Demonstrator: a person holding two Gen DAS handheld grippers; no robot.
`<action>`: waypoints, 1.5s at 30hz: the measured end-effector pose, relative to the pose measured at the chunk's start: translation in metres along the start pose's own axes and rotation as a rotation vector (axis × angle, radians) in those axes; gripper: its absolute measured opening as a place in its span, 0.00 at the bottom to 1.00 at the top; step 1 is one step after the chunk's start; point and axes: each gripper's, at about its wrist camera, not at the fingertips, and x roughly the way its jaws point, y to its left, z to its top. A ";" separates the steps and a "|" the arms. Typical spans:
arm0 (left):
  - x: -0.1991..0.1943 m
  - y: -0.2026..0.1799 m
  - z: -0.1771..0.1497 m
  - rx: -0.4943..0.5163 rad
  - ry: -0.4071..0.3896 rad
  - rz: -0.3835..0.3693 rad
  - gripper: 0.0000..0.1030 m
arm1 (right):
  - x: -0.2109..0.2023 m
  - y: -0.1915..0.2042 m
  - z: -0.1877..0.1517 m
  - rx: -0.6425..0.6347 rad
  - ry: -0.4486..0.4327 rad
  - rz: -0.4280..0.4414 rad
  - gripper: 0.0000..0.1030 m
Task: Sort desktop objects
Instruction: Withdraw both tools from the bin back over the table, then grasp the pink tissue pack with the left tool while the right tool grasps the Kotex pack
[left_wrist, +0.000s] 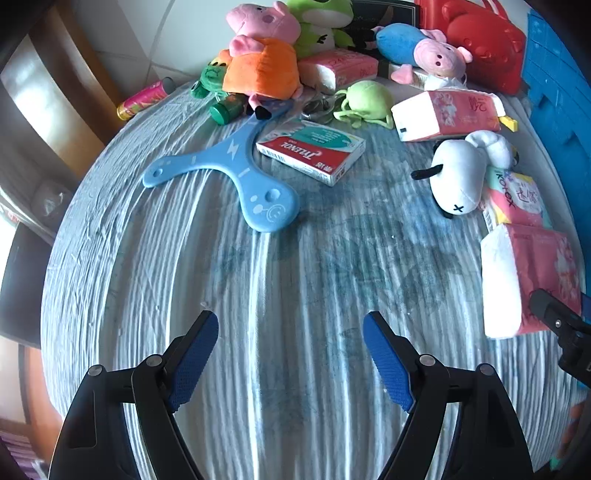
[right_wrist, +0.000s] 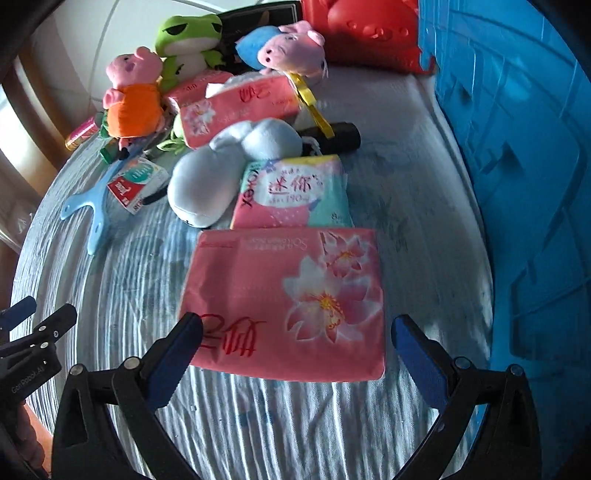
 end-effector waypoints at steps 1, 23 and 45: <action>0.003 0.002 0.000 0.004 0.005 0.001 0.79 | 0.001 0.000 0.000 0.009 0.005 0.007 1.00; 0.019 0.061 0.023 0.024 -0.044 -0.082 0.79 | -0.005 0.122 0.002 -0.028 -0.054 0.083 1.00; 0.011 0.048 0.036 -0.115 0.010 0.003 0.62 | 0.009 0.035 0.037 0.028 -0.052 -0.022 1.00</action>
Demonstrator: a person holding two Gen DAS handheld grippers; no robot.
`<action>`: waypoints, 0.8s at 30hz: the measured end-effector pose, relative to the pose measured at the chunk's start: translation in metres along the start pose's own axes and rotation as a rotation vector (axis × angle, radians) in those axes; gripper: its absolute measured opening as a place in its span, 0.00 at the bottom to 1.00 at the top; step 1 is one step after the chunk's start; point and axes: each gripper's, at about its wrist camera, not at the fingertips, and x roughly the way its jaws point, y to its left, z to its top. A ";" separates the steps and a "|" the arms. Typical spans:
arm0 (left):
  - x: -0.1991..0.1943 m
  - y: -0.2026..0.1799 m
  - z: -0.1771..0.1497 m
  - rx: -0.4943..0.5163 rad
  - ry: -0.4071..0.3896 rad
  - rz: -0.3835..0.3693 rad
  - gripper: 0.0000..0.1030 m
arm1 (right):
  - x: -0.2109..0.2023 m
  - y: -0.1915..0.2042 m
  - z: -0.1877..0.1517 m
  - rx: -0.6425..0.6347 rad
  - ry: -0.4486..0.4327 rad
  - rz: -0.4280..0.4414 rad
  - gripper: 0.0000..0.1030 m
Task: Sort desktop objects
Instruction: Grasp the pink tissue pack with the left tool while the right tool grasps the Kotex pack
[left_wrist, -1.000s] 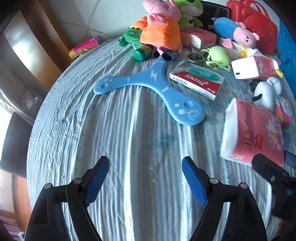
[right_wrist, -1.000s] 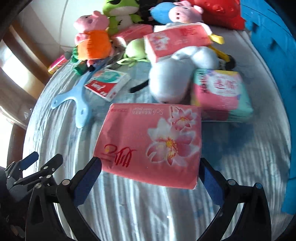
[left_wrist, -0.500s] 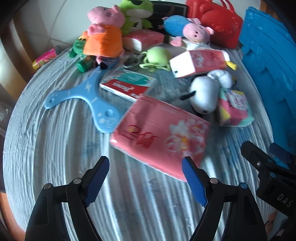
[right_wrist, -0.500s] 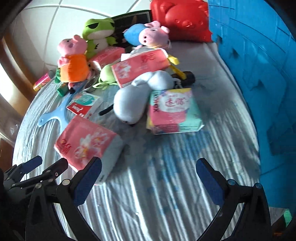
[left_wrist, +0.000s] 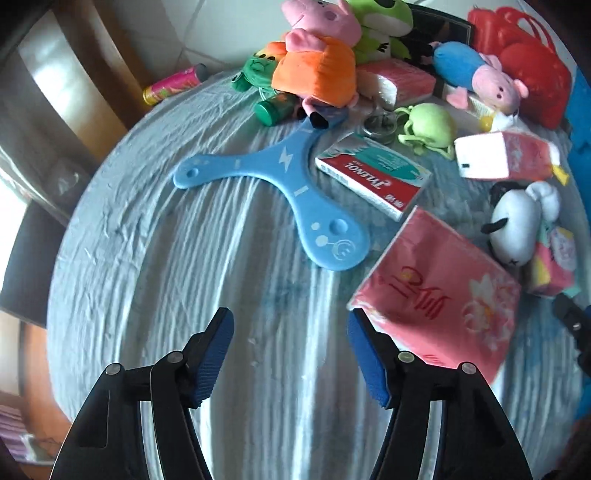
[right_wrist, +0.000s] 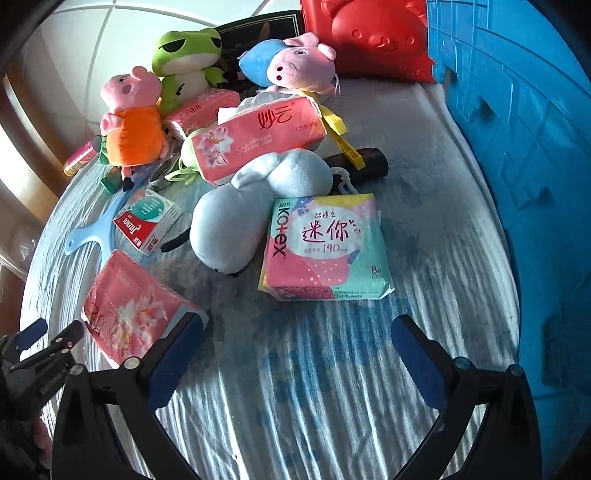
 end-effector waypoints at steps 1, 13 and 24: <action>-0.005 -0.005 -0.002 0.002 -0.003 -0.020 0.62 | 0.003 0.000 0.002 -0.005 0.007 0.003 1.00; 0.032 -0.018 -0.021 -0.004 0.067 0.011 0.37 | 0.038 0.052 0.011 -0.282 0.012 -0.137 0.79; 0.022 0.033 0.013 -0.071 0.005 0.080 0.27 | 0.029 0.095 -0.028 -0.295 0.144 0.208 0.79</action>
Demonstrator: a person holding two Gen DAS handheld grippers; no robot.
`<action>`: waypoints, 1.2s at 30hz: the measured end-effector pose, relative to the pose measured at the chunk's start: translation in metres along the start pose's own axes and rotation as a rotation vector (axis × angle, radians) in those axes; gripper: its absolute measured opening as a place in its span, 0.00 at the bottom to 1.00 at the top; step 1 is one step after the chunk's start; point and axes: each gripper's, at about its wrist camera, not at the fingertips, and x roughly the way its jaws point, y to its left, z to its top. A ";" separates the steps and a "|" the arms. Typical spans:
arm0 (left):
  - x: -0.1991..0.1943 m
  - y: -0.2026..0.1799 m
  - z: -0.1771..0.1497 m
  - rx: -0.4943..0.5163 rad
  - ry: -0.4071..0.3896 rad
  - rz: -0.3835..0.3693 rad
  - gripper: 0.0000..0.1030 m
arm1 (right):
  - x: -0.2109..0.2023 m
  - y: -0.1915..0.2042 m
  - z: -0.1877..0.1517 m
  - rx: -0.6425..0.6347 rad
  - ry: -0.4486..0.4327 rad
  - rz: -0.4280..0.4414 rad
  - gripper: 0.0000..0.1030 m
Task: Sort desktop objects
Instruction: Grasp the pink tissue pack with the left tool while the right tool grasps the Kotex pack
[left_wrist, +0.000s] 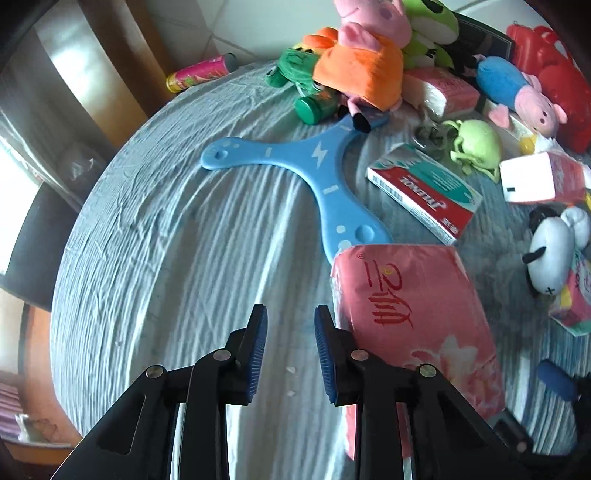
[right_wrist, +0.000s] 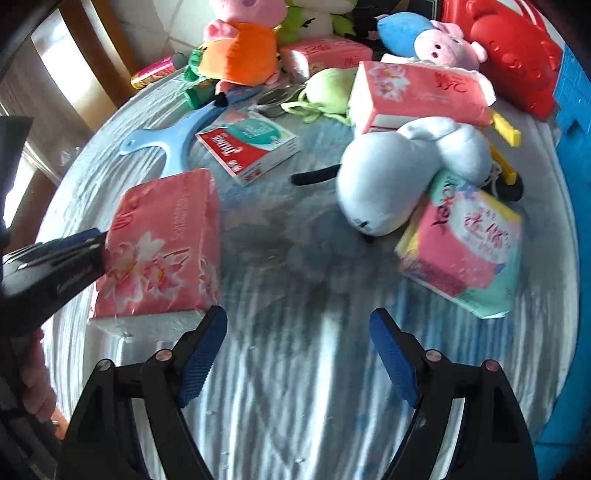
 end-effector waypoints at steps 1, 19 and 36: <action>-0.006 0.005 0.000 -0.013 -0.003 -0.012 0.37 | 0.000 0.005 -0.003 0.002 0.001 0.028 0.79; -0.011 -0.058 -0.027 0.167 -0.013 -0.113 0.84 | -0.061 -0.097 -0.007 0.286 -0.137 -0.233 0.99; 0.003 -0.079 0.015 0.184 0.009 -0.100 0.84 | -0.008 -0.123 0.040 0.326 -0.078 -0.270 0.99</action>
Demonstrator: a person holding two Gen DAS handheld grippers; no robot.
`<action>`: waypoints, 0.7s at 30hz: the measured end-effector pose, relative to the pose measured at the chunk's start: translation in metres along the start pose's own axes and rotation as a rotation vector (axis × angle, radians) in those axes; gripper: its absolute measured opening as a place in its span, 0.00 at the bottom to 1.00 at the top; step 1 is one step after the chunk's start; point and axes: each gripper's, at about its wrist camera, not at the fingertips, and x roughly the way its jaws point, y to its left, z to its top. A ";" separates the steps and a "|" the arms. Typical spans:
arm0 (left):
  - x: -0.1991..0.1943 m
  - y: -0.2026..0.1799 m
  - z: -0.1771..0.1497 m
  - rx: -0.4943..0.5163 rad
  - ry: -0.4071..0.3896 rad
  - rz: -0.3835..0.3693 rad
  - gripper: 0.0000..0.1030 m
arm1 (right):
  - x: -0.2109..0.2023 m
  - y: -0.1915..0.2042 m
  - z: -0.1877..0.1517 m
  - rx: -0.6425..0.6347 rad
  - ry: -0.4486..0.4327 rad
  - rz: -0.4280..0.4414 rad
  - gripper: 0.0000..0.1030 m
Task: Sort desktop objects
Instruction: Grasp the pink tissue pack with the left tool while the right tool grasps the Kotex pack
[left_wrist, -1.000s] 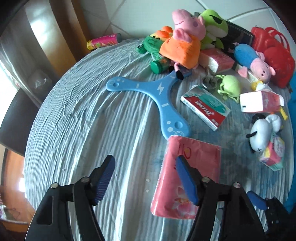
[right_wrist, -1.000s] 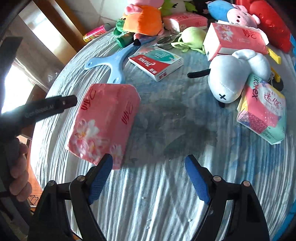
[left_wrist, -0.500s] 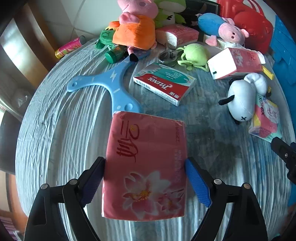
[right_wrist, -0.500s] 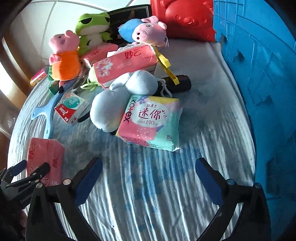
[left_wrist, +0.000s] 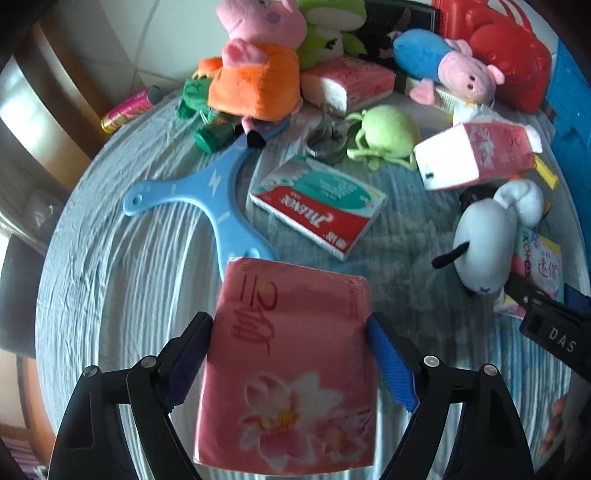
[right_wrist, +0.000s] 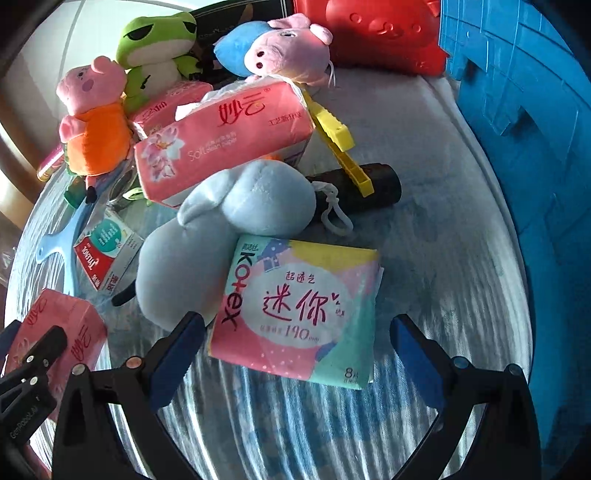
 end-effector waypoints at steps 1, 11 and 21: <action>0.006 0.000 -0.003 -0.003 0.030 -0.005 0.88 | 0.004 0.000 0.000 -0.002 0.013 -0.004 0.99; -0.006 -0.002 -0.015 0.030 -0.012 -0.025 0.81 | 0.001 0.015 -0.016 -0.062 0.063 -0.006 0.79; -0.037 0.017 -0.033 0.020 -0.065 -0.082 0.38 | -0.043 0.033 -0.052 -0.097 0.004 0.022 0.79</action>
